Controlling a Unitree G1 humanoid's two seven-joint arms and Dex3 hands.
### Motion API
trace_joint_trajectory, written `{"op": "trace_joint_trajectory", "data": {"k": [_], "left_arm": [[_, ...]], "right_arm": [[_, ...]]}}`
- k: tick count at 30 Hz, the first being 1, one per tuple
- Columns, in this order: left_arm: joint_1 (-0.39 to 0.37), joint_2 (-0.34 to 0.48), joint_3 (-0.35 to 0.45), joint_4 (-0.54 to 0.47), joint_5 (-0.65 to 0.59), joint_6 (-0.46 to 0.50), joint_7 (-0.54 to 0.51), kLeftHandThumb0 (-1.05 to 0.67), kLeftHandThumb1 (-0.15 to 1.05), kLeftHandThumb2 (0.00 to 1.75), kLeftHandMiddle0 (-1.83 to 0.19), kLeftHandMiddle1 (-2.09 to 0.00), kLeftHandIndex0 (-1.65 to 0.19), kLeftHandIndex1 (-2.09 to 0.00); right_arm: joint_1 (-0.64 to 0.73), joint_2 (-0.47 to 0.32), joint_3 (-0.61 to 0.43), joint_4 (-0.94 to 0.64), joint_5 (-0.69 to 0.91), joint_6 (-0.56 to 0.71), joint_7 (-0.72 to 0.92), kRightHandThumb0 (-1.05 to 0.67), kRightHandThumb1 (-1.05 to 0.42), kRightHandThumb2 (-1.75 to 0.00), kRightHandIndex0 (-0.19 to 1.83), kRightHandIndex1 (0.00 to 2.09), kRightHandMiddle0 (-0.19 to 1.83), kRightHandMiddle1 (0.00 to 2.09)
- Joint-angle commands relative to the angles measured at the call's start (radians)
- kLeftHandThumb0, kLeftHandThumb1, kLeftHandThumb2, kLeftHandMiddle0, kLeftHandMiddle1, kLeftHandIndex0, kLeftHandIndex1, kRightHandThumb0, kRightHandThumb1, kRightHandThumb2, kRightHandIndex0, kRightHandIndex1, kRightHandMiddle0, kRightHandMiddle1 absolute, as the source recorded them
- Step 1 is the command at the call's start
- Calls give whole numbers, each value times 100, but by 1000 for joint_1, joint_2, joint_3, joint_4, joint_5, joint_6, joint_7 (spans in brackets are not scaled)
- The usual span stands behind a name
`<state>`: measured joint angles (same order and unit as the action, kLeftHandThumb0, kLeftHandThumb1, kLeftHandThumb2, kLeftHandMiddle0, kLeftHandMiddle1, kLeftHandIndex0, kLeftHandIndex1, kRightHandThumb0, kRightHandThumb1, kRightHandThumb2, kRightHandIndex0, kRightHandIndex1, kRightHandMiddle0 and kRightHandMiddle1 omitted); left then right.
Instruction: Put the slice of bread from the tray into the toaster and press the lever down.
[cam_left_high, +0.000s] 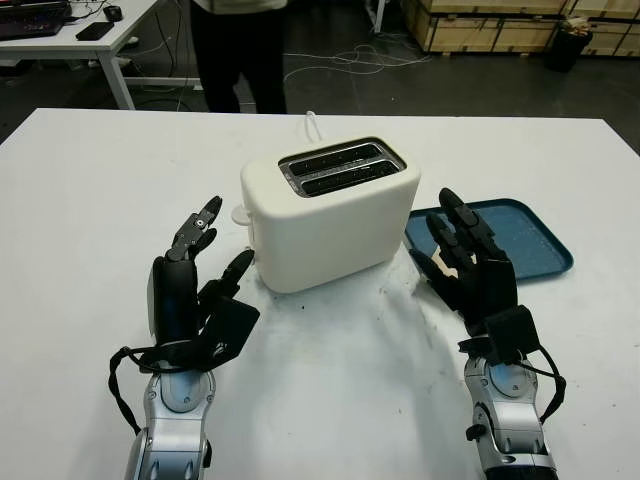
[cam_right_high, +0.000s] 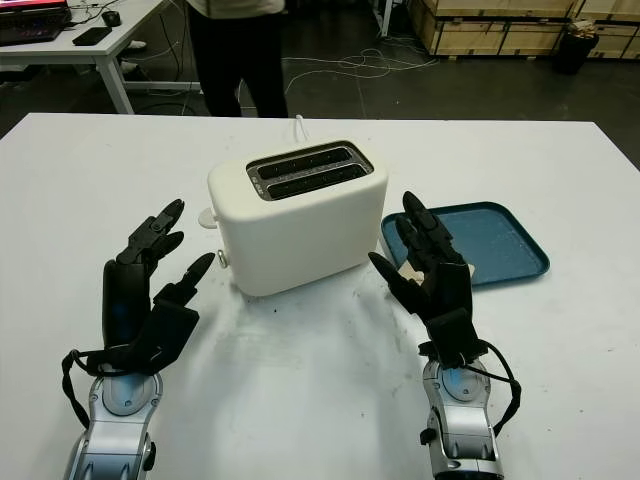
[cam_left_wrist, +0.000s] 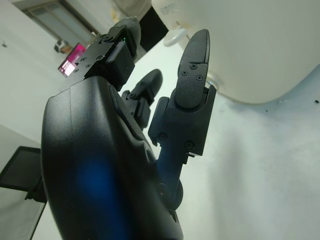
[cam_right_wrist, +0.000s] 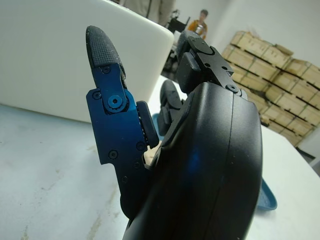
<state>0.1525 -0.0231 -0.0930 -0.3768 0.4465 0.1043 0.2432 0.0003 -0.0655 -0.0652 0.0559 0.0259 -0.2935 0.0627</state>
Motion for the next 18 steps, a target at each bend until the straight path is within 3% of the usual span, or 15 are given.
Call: {"op": "trace_joint_trajectory", "data": {"k": [1,12,15,18], "left_arm": [[12,0,-6,-14,-3,-31,7,-41,92,8,-42,-49,-52,-1],[-9,2,8,15,-13,-46,9,-41,92,10,-42,-52,-52,-1],[-6,-1,9,14,-6,-42,13,-43,92,10,-42,-53,-53,-1],[-6,-2,10,19,-7,-50,16,-43,92,9,-42,-53,-53,-1]], "right_arm": [[1,1,-2,-10,13,-14,5,-53,-91,0,37,0,40,0],[-37,-18,2,12,2,-4,28,-56,-89,0,39,1,38,0],[1,-59,1,-49,-51,-2,29,-57,-90,0,39,0,40,1],[48,-136,-22,-94,-157,-104,10,-58,-89,0,41,1,41,1]]}}
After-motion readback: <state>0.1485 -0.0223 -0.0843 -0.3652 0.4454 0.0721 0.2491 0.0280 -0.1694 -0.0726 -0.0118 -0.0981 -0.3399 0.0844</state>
